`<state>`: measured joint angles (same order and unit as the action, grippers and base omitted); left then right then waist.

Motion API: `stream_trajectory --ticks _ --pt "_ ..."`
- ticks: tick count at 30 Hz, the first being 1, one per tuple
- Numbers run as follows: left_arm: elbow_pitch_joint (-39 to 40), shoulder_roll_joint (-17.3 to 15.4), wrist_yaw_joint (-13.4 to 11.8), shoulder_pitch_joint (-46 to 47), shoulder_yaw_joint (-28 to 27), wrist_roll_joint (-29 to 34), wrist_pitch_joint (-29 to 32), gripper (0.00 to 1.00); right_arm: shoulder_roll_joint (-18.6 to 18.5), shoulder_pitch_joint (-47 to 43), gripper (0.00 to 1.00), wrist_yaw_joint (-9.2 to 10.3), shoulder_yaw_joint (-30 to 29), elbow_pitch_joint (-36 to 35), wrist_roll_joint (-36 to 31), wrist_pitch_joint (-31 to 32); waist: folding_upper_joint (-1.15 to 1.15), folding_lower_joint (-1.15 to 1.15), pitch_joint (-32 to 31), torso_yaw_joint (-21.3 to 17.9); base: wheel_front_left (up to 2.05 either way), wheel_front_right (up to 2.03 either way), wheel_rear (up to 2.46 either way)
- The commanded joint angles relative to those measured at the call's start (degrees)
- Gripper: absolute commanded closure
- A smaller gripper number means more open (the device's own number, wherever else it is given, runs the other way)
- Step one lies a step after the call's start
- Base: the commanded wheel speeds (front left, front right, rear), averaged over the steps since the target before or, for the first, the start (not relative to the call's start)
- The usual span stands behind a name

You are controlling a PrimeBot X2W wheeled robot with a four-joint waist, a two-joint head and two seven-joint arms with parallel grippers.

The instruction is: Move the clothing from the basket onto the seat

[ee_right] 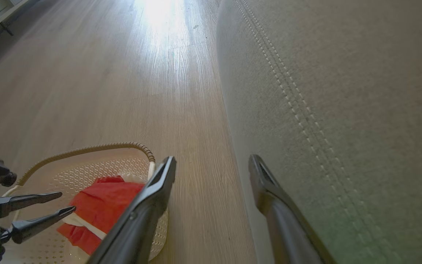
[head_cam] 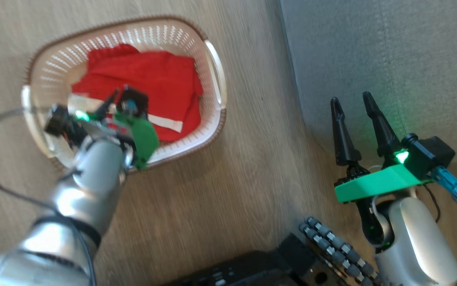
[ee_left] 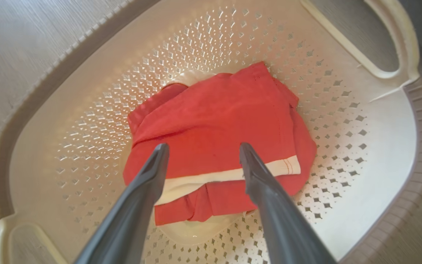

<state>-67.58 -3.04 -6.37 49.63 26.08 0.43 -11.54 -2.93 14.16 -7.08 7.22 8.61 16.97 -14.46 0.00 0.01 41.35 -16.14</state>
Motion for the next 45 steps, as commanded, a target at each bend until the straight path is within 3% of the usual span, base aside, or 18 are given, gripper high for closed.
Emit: stream_trajectory --ticks 1,8,16,23,34,36,45 --pt "-1.64 -0.91 0.30 3.19 -0.12 0.87 1.74 0.00 0.05 -0.24 0.00 -0.41 1.78 -1.92 0.79 -0.54 0.00 -0.01 3.73 -2.08 0.00 0.00 0.00" --pt "-5.01 -2.86 1.17 9.16 2.17 2.79 7.83 0.00 0.05 0.86 0.00 -0.41 4.14 -2.64 2.86 -0.54 0.00 -0.01 7.32 -4.32 0.00 0.00 0.00" --pt "-6.13 -7.22 2.37 12.84 5.41 5.40 16.76 0.00 0.05 1.53 0.00 -0.41 6.43 -3.26 4.75 -0.54 0.00 -0.01 10.48 -7.08 0.00 0.00 0.00" --pt "-6.29 -9.50 2.41 13.54 5.93 5.07 19.73 0.00 0.05 1.76 0.00 -0.41 7.42 -4.22 5.54 -0.54 0.00 -0.01 12.28 -7.96 0.00 0.00 0.00" --pt "-6.35 -9.92 3.06 13.25 6.34 3.58 21.60 0.01 0.05 1.39 0.00 -0.41 6.96 -5.45 5.72 -0.54 0.00 -0.01 14.07 -7.36 0.00 0.00 0.00" --pt "-6.36 -9.86 3.47 13.26 6.52 3.36 21.39 1.00 0.05 1.46 0.00 -0.41 6.95 -5.56 5.75 -0.54 0.00 -0.01 14.25 -7.23 0.00 0.00 0.00" --pt "-6.37 -9.80 3.98 13.45 6.30 1.55 19.69 1.00 0.05 3.03 0.00 -0.41 8.08 -5.29 5.81 -0.54 0.00 -0.01 13.16 -7.03 0.00 0.00 0.00"
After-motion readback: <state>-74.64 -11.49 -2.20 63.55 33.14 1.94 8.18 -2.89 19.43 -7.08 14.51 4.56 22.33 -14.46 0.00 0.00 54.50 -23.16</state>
